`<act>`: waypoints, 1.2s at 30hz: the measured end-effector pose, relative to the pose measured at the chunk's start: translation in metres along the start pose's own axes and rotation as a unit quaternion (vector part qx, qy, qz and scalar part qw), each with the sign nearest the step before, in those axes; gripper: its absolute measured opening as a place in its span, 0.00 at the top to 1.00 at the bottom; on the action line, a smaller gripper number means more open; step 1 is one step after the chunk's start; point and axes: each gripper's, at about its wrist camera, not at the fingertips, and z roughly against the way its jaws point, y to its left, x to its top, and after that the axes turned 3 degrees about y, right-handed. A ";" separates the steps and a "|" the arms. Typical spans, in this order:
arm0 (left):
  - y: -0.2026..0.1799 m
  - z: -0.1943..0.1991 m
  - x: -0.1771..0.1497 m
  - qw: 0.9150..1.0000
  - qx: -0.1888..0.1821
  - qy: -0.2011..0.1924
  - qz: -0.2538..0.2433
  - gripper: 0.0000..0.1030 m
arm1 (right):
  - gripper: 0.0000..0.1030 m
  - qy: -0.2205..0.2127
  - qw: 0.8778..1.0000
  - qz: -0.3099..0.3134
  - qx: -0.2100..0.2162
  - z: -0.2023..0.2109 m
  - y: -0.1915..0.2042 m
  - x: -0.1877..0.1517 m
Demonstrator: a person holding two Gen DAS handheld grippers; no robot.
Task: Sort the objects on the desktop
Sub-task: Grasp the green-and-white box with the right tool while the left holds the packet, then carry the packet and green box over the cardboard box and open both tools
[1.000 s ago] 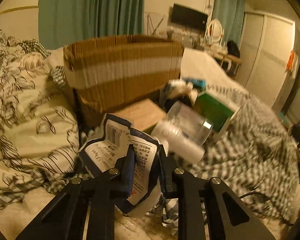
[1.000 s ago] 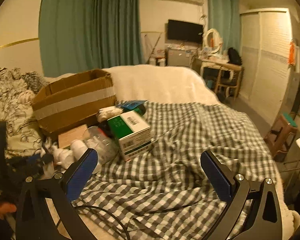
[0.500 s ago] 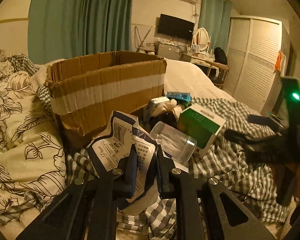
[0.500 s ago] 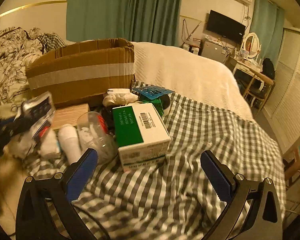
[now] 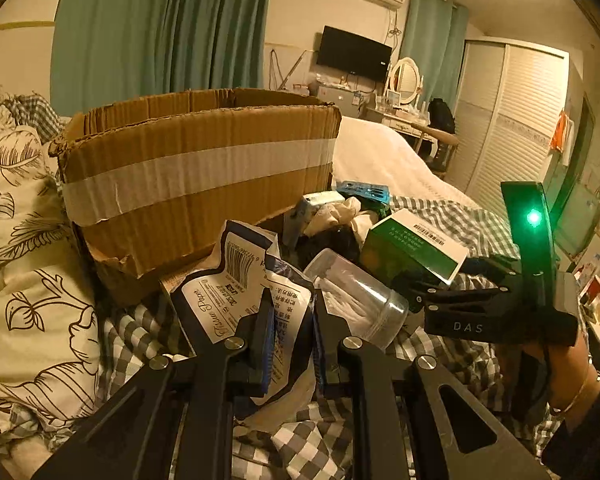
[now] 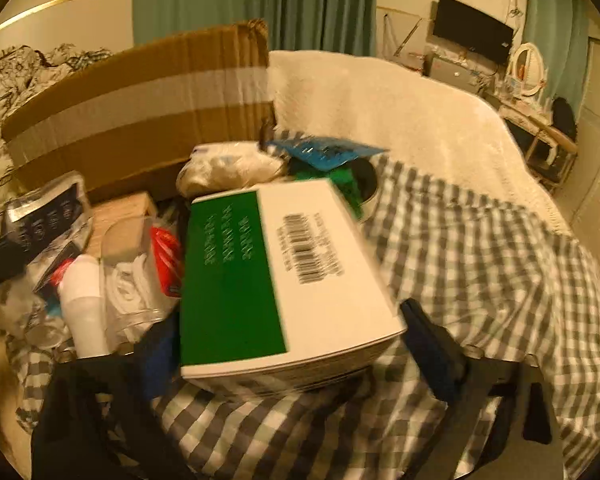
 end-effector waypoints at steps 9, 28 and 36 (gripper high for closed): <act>-0.003 -0.001 -0.004 1.000 -0.023 0.006 -0.015 0.85 | 0.22 -0.017 0.998 -0.037 -0.055 0.052 0.005 -0.013; -0.009 0.082 0.033 0.997 -0.064 -0.041 -0.021 0.85 | 0.23 -0.092 0.986 -0.115 -0.084 0.205 0.039 -0.030; 0.001 0.111 0.075 0.993 -0.082 -0.080 -0.019 0.85 | 0.22 -0.127 0.982 -0.106 -0.095 0.237 0.057 0.001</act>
